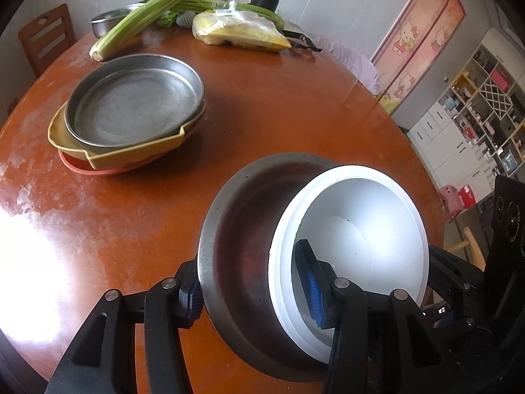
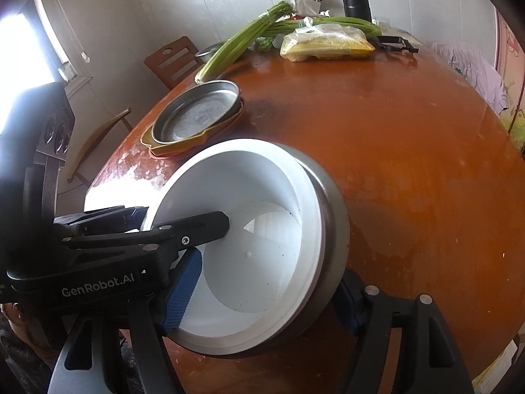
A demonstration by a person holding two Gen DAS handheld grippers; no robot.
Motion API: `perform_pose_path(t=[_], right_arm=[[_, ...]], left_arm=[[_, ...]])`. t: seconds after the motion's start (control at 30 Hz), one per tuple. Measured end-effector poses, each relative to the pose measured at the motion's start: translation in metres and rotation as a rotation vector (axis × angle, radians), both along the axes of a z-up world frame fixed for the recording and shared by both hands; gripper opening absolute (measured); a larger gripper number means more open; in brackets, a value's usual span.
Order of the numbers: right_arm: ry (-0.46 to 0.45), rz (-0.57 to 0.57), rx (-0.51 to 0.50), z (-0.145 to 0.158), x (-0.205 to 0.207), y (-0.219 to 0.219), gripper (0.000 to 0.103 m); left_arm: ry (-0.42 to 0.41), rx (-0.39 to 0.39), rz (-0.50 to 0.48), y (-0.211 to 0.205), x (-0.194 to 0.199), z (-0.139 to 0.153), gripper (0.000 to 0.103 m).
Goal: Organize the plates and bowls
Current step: 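Lift the basin holding the bowls and carry it over the plate stack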
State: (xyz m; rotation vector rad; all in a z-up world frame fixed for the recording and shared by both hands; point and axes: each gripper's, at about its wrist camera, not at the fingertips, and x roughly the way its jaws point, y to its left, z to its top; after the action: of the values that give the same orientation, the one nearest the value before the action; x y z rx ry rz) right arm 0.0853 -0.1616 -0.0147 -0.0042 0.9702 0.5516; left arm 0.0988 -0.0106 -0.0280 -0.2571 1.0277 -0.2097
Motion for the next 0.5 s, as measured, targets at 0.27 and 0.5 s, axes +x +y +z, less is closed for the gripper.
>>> perform_pose_path(t=[0.27, 0.5], right_arm=[[-0.030, 0.008, 0.011, 0.015, 0.005, 0.010, 0.073], [-0.053, 0.021, 0.020, 0.028, 0.016, 0.022, 0.073]], left_arm=[[-0.034, 0.004, 0.006, 0.009, 0.002, 0.017, 0.050], [-0.068, -0.005, 0.020, 0.025, 0.011, 0.032, 0.050]])
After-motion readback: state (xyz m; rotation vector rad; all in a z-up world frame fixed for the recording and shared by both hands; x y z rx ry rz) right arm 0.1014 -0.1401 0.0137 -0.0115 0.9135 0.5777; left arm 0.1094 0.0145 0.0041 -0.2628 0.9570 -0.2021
